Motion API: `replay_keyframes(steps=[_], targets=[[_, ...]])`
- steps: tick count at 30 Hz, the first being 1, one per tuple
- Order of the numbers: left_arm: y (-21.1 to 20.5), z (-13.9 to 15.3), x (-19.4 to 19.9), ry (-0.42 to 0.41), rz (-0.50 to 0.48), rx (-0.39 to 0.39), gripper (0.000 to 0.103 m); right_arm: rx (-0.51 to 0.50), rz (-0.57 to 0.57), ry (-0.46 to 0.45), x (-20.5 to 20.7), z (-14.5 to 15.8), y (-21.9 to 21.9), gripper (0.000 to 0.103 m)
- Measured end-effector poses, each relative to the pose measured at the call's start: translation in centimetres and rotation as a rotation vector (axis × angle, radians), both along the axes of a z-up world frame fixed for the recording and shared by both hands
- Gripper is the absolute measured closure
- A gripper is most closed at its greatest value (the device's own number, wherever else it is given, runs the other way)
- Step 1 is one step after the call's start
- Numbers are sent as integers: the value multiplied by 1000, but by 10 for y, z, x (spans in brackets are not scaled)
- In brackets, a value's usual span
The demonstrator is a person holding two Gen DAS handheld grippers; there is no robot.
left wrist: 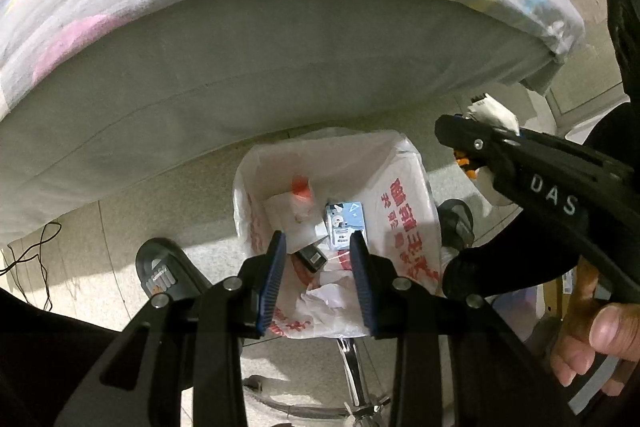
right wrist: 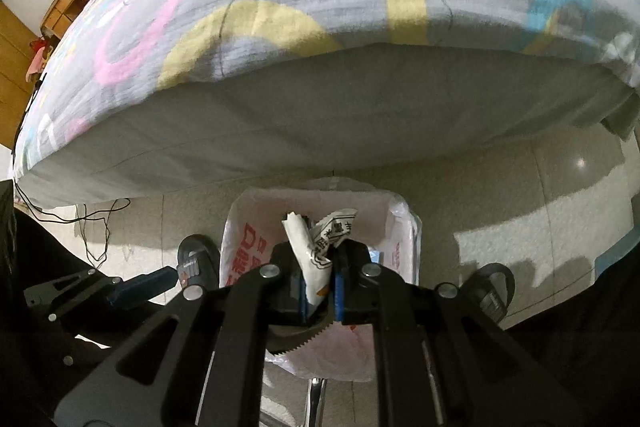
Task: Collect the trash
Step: 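Open both tools to drop the box and packet into the bag, then raise both tools back over the bed toward the candy wrappers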
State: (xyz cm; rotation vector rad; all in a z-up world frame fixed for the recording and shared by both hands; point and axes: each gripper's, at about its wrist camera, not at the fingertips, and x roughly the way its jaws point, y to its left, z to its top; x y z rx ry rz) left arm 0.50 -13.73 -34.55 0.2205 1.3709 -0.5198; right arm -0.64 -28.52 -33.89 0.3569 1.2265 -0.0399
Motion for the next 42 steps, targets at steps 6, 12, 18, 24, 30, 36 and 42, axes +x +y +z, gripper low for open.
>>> replay_keyframes(steps=[6,12,18,24,30,36,42], targets=[[2,4,2,-13,25,-12,18,40,-13,17,1,-3,0,26],[3,5,2,-18,32,0,18,57,-52,23,-2,-3,-9,26],[2,4,2,-18,36,-2,18,65,-48,21,-3,-4,-6,26],[4,5,3,-21,44,0,18,68,-58,24,-2,-6,-8,26],[6,10,2,-43,53,-12,18,76,-65,16,-3,-4,-8,24],[10,20,3,-72,81,-30,18,77,-53,-44,-9,13,-6,17],[17,50,3,-151,122,-73,17,55,-36,-148,-20,43,-4,14]])
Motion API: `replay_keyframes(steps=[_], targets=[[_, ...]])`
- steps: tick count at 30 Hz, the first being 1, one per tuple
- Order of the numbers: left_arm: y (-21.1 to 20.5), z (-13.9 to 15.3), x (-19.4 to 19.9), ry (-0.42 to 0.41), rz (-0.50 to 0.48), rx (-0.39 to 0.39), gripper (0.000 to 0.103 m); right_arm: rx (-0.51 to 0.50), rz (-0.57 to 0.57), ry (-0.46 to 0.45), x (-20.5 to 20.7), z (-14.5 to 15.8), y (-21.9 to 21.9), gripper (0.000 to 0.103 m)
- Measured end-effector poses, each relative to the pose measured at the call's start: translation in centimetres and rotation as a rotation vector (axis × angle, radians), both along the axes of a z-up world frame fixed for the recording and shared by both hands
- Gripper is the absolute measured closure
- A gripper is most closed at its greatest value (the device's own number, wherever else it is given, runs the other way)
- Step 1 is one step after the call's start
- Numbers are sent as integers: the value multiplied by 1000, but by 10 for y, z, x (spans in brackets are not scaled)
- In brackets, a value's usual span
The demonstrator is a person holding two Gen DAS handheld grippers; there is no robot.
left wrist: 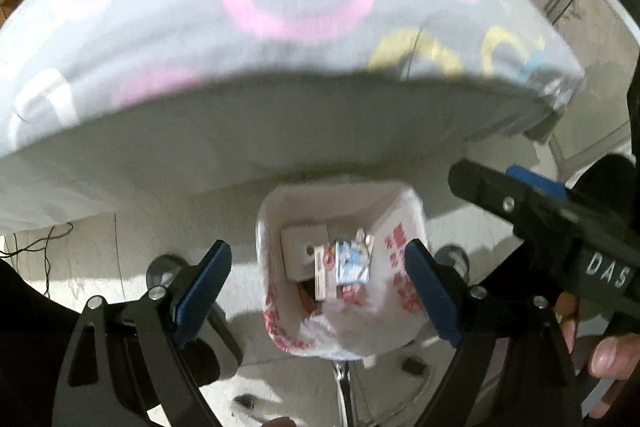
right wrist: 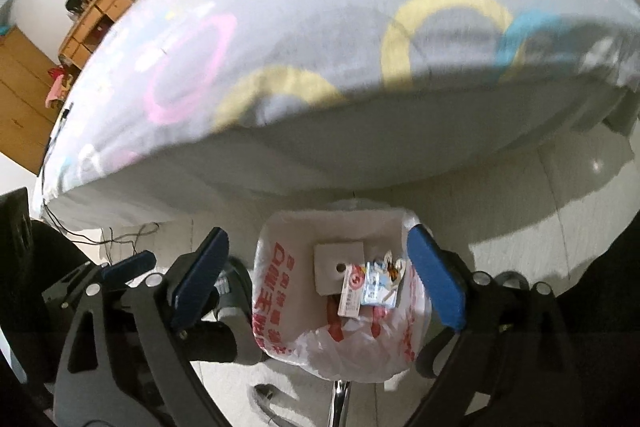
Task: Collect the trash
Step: 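Raise both tools back over the bed toward the candy wrappers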
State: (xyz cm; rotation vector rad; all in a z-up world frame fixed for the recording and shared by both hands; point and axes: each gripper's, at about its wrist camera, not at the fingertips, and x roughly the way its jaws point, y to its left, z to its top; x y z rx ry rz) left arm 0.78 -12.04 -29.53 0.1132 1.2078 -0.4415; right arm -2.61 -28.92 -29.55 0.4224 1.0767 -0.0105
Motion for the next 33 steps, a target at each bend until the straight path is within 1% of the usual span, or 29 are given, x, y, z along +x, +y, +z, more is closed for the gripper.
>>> replay_keyframes(steps=[3,4,6,9,12,17,20,23,28,33], targets=[[4,21,0,-64,21,-18,12,-5,-3,-52,-3,17,-2,12],[6,29,0,-94,28,-25,8,-6,-10,-79,-4,25,-4,12],[9,43,2,-135,40,-46,8,-10,-22,-120,-5,39,-8,11],[13,62,9,-158,56,-79,8,-13,-45,-175,-5,58,-16,7],[14,80,18,-200,69,-74,8,-12,-58,-210,1,74,-23,7],[19,102,33,-241,92,-83,8,-40,-72,-237,14,92,-33,7],[20,115,46,-277,102,-65,8,-69,-73,-255,21,104,-37,7],[20,121,58,-287,115,-71,8,-104,-64,-272,33,119,-38,7],[23,133,88,-311,141,-55,8,-149,-75,-284,58,144,-43,7],[24,145,125,-329,157,-56,8,-147,-75,-276,91,163,-53,7]])
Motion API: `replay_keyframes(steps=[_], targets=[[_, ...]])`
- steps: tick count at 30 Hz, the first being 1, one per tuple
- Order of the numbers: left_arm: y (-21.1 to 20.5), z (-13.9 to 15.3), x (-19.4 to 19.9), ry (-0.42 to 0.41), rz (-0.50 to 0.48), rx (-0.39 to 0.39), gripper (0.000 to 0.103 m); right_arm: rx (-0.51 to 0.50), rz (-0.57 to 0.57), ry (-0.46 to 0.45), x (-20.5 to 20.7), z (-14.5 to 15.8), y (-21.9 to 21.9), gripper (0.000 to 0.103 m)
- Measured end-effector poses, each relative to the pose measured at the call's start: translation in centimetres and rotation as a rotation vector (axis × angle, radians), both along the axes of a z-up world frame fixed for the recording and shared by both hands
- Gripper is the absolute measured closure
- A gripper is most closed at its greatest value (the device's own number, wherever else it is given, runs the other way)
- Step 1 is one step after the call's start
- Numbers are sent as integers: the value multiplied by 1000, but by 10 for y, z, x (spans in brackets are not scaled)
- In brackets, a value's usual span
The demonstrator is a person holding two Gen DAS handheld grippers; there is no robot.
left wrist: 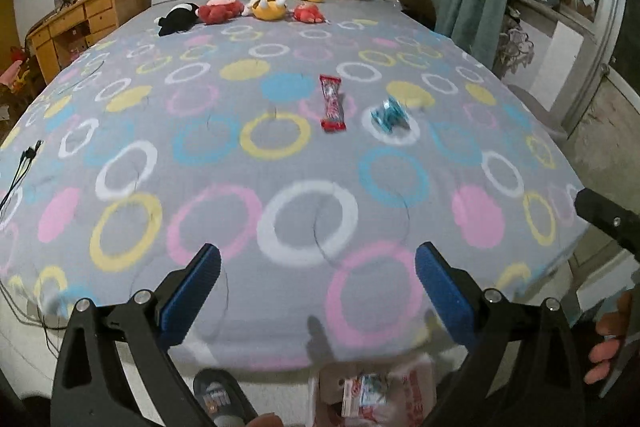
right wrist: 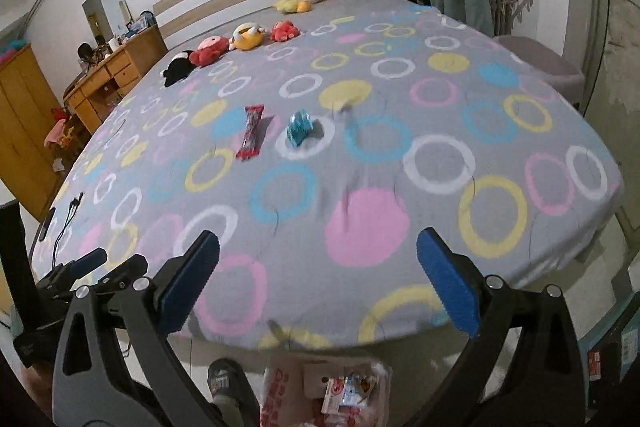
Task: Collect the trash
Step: 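Raise both tools back over the bed toward the candy wrappers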
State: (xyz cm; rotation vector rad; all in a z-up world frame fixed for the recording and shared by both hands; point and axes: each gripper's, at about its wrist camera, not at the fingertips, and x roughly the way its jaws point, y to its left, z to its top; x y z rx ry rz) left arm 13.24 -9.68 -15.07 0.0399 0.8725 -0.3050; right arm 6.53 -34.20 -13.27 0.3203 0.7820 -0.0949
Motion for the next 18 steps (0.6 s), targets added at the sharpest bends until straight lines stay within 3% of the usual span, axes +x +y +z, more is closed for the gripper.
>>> replay_keyframes(steps=[9,18], targets=[[-9,12,74,-24,-4,5,8,-75,33,0,73,31,-2,7],[-38,-12,144,-20,-54,49,8,-63,53,88,160,16,0,7]])
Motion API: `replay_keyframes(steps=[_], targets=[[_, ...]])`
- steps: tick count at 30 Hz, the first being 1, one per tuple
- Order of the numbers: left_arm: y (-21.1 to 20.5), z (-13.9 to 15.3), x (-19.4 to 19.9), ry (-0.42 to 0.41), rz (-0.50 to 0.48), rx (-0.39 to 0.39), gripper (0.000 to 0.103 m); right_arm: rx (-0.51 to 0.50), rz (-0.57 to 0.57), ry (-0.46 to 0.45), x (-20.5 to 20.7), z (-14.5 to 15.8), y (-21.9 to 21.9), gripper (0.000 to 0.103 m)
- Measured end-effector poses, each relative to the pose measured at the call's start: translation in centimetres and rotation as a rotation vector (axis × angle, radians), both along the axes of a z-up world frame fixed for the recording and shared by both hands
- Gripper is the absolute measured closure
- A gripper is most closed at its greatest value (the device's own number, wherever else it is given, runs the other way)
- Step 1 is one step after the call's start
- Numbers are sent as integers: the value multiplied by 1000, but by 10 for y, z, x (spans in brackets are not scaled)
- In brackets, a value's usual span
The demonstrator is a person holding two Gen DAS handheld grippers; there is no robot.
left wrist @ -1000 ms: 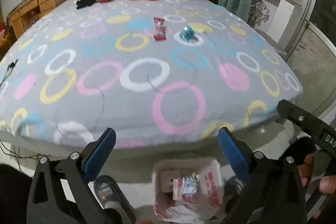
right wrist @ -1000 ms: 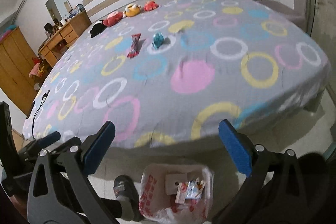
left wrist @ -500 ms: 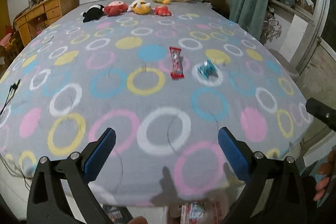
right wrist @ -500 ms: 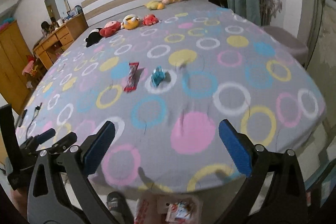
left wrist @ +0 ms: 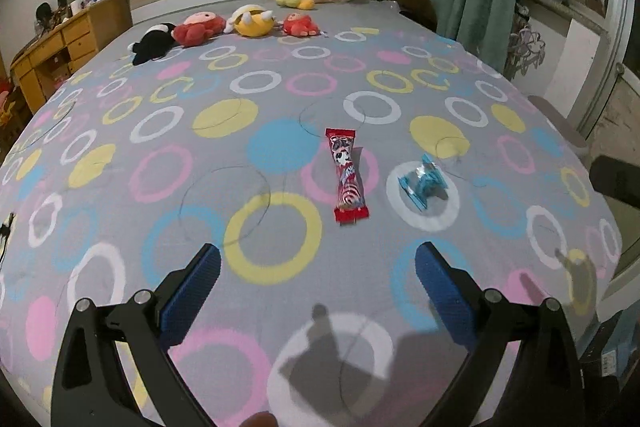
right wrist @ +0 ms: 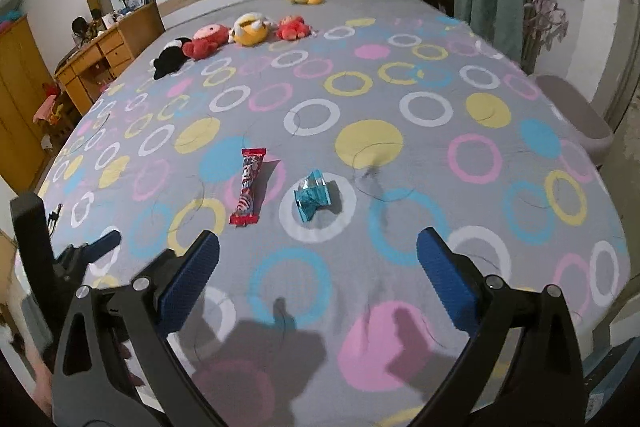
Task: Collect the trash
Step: 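Raise both tools back over the bed toward the candy wrappers, then grasp the red candy wrapper with the left tool while the right tool grasps the blue wrapper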
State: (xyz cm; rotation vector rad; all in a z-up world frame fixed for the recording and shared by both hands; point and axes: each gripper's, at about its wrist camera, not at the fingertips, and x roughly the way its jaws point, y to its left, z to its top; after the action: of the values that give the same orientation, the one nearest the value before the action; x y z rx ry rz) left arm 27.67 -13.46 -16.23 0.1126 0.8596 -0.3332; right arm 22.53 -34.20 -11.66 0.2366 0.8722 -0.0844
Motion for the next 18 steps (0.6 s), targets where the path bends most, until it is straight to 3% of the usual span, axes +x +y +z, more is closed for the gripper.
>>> replay_keyframes(steps=[11,18], targets=[[-28,-42,50,61,-36,9,8,11,-7,130,79,-43,-5,7],[-49,-58,70,42,-81,58,8,28,-8,224,120,-78,-10,7]])
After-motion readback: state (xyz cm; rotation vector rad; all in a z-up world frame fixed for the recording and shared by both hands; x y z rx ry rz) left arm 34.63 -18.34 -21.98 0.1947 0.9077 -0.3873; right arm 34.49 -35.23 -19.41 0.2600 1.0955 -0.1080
